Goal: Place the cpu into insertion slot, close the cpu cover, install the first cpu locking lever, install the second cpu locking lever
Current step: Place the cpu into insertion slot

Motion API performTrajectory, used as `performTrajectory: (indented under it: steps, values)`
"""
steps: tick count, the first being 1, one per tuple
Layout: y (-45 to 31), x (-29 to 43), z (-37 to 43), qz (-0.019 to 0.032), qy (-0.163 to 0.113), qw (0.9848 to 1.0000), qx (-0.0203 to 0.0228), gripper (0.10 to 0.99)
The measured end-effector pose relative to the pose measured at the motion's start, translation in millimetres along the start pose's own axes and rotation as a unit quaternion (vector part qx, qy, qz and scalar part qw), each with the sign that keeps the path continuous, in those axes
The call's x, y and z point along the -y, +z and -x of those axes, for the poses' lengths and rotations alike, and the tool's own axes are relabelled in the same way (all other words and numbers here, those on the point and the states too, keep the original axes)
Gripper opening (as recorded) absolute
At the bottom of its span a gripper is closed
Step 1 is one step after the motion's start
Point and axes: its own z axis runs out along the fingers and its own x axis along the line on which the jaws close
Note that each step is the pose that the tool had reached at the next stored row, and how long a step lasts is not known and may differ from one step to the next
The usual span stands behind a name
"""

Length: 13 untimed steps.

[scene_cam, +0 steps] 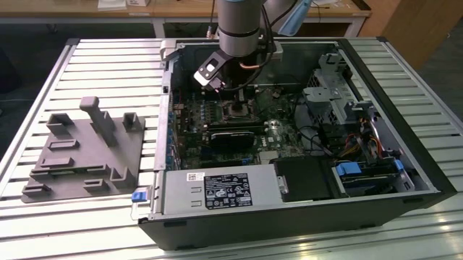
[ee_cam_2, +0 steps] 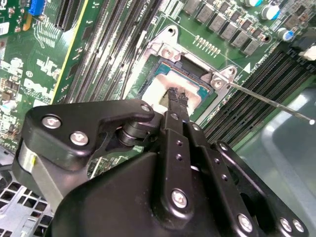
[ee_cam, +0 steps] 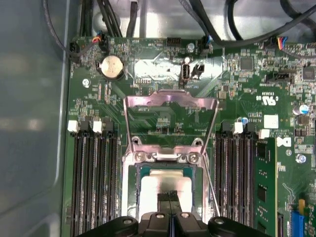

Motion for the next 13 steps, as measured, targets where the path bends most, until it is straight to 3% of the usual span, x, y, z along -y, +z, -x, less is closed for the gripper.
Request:
performTrajectory:
  steps: [13]
  values:
    - [4.7,-3.7,0.0,0.0,0.008,1.0,0.0004,0.106]
